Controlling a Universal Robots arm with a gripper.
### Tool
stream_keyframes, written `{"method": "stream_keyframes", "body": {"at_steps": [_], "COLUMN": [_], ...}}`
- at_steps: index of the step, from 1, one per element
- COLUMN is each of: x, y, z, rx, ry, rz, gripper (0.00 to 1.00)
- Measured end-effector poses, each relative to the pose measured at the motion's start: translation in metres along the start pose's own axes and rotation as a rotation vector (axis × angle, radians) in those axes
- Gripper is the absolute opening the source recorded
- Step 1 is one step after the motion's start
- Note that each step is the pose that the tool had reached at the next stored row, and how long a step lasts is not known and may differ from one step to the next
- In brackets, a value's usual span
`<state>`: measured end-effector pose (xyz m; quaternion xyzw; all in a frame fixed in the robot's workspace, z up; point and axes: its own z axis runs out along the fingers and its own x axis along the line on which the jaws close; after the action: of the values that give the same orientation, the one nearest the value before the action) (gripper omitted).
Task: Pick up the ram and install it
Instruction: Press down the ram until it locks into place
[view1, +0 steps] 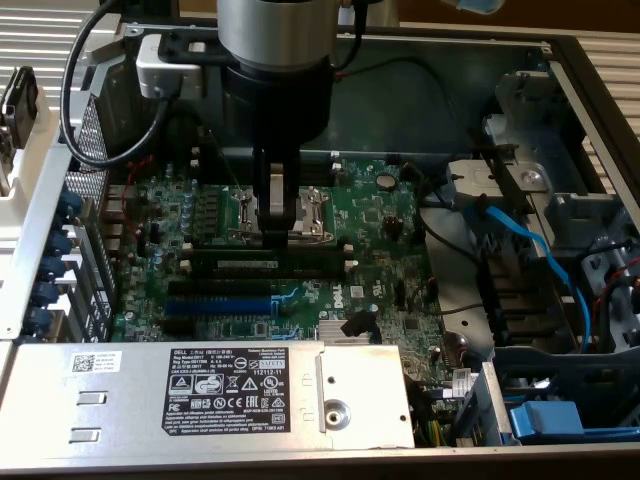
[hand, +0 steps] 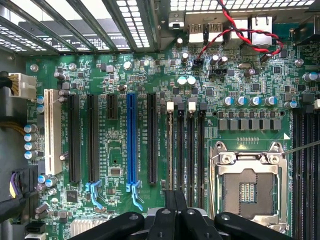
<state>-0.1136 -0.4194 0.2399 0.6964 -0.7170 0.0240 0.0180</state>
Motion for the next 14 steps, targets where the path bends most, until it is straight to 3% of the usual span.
{"method": "stream_keyframes", "body": {"at_steps": [14], "x": [-0.0003], "y": [-0.0009], "z": [0.003], "rx": [-0.0001], "ry": [0.0001], "rz": [0.0], "gripper": [0.1]}}
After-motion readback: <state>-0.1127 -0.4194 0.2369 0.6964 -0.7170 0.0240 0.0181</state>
